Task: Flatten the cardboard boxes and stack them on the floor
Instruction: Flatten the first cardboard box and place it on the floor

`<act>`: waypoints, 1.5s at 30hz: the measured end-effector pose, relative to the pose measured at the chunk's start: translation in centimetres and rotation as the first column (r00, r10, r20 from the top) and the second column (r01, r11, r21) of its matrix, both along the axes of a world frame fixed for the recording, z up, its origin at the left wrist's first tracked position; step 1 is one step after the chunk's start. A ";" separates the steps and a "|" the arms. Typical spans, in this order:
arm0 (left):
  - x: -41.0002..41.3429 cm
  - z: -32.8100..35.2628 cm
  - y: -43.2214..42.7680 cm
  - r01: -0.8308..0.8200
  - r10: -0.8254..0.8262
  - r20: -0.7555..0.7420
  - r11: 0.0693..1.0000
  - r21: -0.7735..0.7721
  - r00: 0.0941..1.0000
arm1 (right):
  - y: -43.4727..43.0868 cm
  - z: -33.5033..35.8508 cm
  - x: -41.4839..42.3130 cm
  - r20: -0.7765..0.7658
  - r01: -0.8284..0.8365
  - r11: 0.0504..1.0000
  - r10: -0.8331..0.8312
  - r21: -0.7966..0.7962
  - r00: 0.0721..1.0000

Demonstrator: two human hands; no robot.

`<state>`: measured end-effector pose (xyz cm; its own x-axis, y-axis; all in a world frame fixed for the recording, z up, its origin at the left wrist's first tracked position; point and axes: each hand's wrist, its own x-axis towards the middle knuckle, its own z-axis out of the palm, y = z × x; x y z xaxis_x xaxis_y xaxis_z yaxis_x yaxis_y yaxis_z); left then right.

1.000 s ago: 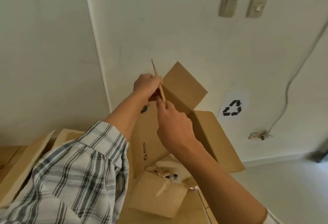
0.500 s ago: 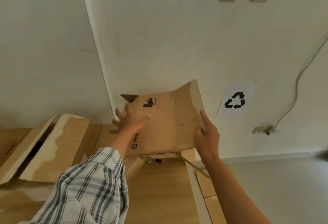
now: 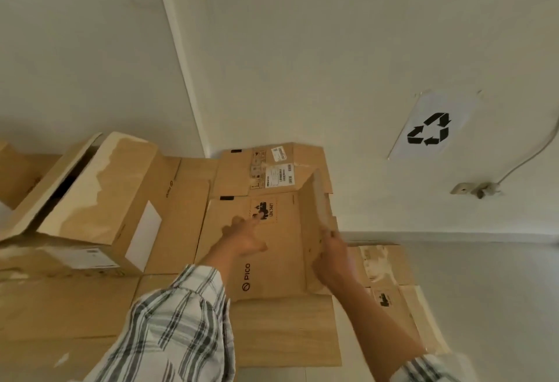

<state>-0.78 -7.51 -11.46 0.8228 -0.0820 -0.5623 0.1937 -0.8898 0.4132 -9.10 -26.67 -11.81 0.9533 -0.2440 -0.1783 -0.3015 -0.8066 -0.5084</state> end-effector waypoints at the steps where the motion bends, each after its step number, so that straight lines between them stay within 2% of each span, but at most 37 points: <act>1: -0.7 -1.1 -0.1 0.061 -0.061 -0.014 0.997 0.037 0.998 | 0.7 -1.3 -0.2 -0.036 -0.023 0.999 0.022 -0.033 0.999; 3: -1.7 -3.6 0.1 0.158 -0.154 -0.043 0.981 0.110 0.987 | 1.6 -3.2 -0.2 -0.106 -0.050 0.989 0.036 -0.137 0.994; 5: -2.1 -5.8 0.6 0.208 -0.198 -0.075 0.963 0.169 0.977 | 1.6 -4.4 0.3 -0.169 -0.080 0.946 0.027 -0.313 0.985; 7: -2.3 -7.3 0.8 0.233 -0.225 -0.065 0.950 0.207 0.972 | 0.9 -5.6 1.2 -0.213 -0.159 0.827 0.049 -0.539 0.976; 9: -2.2 -8.5 0.8 0.226 -0.239 0.022 0.944 0.241 0.971 | 0.3 -7.2 2.7 -0.269 -0.265 0.735 0.117 -0.624 0.956; 10: -1.8 -8.9 0.8 0.207 -0.234 0.083 0.946 0.250 0.969 | 0.1 -8.0 3.5 -0.294 -0.303 0.748 0.150 -0.591 0.944; 12: -0.5 -9.7 0.7 0.172 -0.216 0.158 0.952 0.254 0.963 | 0.0 -9.7 5.4 -0.329 -0.336 0.831 0.198 -0.443 0.923; 16: 3.1 -11.3 0.2 0.172 -0.221 0.186 0.953 0.248 0.957 | 0.5 -11.9 9.0 -0.329 -0.348 0.902 0.257 -0.255 0.909; 21: 7.7 -12.6 -0.4 0.178 -0.228 0.193 0.952 0.248 0.954 | 0.9 -12.9 12.6 -0.260 -0.296 0.922 0.231 -0.248 0.938; 28: 8.4 -13.7 -0.6 0.111 -0.193 0.315 0.959 0.260 0.929 | 1.6 -14.7 12.9 -0.180 -0.214 0.939 0.169 -0.270 0.969; 35: 9.0 -12.8 -0.1 0.179 -0.229 0.239 0.961 0.212 0.944 | 1.5 -13.8 13.3 -0.257 -0.267 0.922 0.196 -0.281 0.946; 41: 3.5 -13.9 3.0 0.182 -0.227 0.368 0.971 0.152 0.902 | 2.5 -13.9 7.2 -0.164 -0.187 0.952 0.150 -0.243 0.975; 45: -0.8 -14.3 4.9 0.169 -0.209 0.367 0.976 0.140 0.906 | 3.3 -14.7 1.7 -0.094 -0.118 0.963 0.097 -0.242 0.991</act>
